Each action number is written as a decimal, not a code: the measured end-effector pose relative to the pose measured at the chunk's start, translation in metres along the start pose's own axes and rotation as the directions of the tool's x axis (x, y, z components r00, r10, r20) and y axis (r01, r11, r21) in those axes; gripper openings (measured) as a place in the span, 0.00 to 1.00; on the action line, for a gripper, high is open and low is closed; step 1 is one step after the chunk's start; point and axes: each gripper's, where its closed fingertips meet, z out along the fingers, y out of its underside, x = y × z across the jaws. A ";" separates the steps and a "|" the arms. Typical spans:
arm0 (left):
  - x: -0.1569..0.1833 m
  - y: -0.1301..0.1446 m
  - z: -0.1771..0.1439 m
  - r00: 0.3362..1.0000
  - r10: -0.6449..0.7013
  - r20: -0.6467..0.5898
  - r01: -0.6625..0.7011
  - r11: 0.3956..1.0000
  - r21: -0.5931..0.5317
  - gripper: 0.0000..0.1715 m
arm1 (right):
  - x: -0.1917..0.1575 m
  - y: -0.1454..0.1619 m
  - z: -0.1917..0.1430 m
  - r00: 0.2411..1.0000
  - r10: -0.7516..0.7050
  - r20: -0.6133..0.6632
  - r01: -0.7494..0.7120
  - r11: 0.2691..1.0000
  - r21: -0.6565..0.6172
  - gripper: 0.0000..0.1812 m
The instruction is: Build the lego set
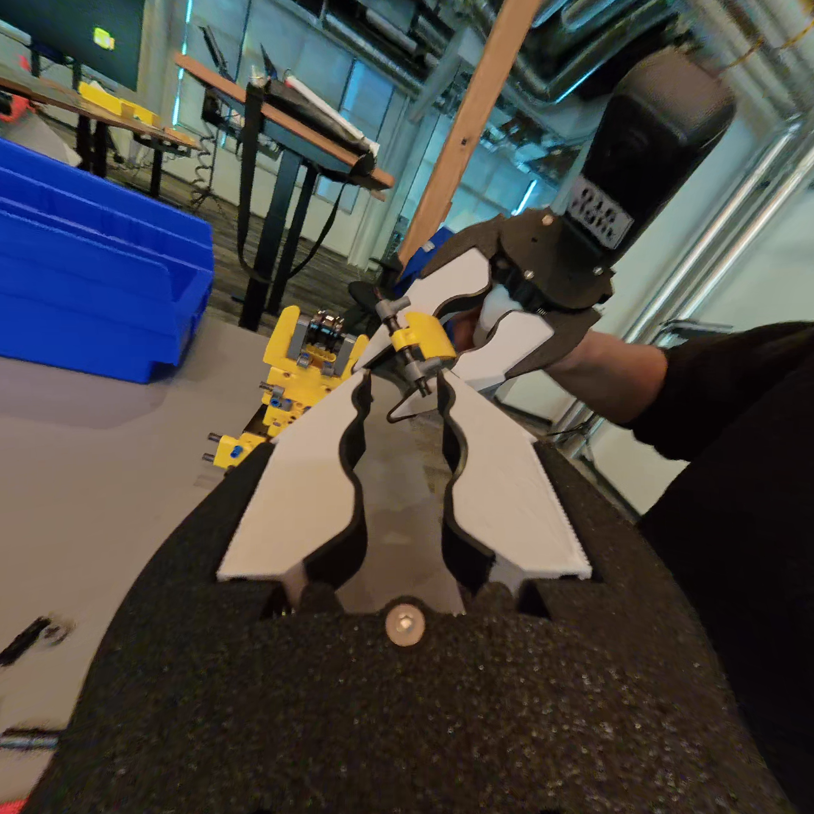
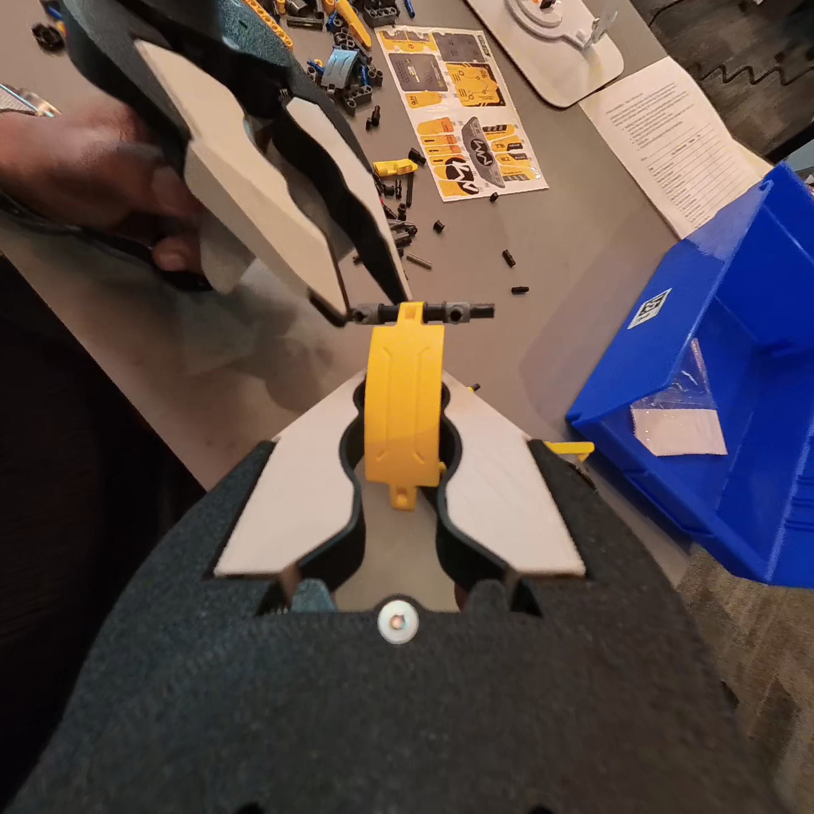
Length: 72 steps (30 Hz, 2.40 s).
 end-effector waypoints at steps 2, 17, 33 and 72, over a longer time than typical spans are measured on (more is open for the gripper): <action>0.004 -0.008 -0.004 0.997 -0.054 -0.050 0.056 0.997 0.050 0.16 | -0.001 0.001 0.000 1.000 0.005 0.001 -0.005 1.000 -0.001 0.14; -0.003 0.012 0.005 0.977 0.175 0.121 -0.166 0.983 -0.085 0.15 | -0.003 0.006 -0.004 0.992 0.041 -0.122 -0.035 0.998 0.054 0.14; 0.005 0.006 0.001 0.999 0.035 -0.035 -0.036 0.999 -0.040 0.13 | -0.003 0.034 -0.002 0.918 0.391 -0.061 -0.311 0.809 0.500 0.14; 0.029 0.041 0.019 0.944 -0.245 -0.221 0.202 0.959 -0.199 0.17 | -0.033 0.019 -0.006 0.956 0.050 -0.290 0.098 0.876 0.472 0.14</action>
